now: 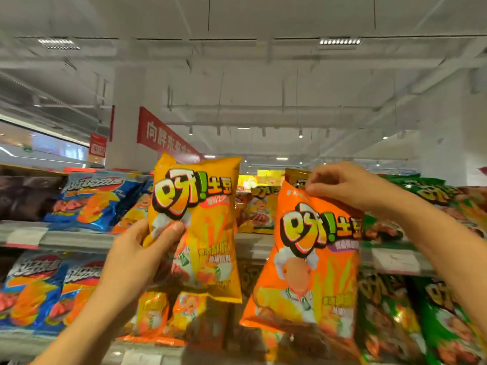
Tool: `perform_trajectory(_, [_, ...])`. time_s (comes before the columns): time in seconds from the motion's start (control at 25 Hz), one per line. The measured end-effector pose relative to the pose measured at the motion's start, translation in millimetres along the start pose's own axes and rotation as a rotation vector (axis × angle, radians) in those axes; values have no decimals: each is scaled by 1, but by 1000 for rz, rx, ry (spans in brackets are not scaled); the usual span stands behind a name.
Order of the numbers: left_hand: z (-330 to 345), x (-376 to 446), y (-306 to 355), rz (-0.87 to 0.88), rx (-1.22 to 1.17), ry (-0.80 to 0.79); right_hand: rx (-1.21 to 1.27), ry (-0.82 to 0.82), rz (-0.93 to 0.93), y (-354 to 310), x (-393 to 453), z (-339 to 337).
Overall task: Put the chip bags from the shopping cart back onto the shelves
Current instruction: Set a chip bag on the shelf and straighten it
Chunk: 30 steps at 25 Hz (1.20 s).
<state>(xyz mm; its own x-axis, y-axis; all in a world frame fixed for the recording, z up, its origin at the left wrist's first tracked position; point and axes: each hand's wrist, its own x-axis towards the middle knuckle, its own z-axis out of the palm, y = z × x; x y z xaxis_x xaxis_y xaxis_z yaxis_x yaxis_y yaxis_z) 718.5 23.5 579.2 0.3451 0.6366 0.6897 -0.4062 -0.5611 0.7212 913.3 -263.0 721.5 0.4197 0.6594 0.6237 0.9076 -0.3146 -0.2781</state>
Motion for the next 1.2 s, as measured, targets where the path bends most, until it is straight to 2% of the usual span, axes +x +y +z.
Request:
perform_trajectory(0.2, [-15, 71, 9, 137, 60, 96, 49, 97, -139, -14, 107, 9])
perform_trajectory(0.32, [-20, 99, 12, 117, -2, 110, 142, 167, -133, -10, 170, 13])
perform_trajectory(0.56, [-36, 139, -8, 182, 177, 204, 199, 201, -105, 14, 249, 57])
perform_trajectory(0.72, [-39, 161, -31, 198, 154, 149, 155, 138, -112, 23, 262, 111])
perform_trajectory(0.84, [-38, 177, -49, 135, 61, 66, -17, 173, -97, 18, 268, 153])
perform_trajectory(1.0, [-40, 194, -62, 57, -94, -42, -99, 71, 104, 16, 248, 181])
perform_trajectory(1.2, [-45, 206, -73, 71, -125, -131, -10, 113, 333, 9, 189, 207])
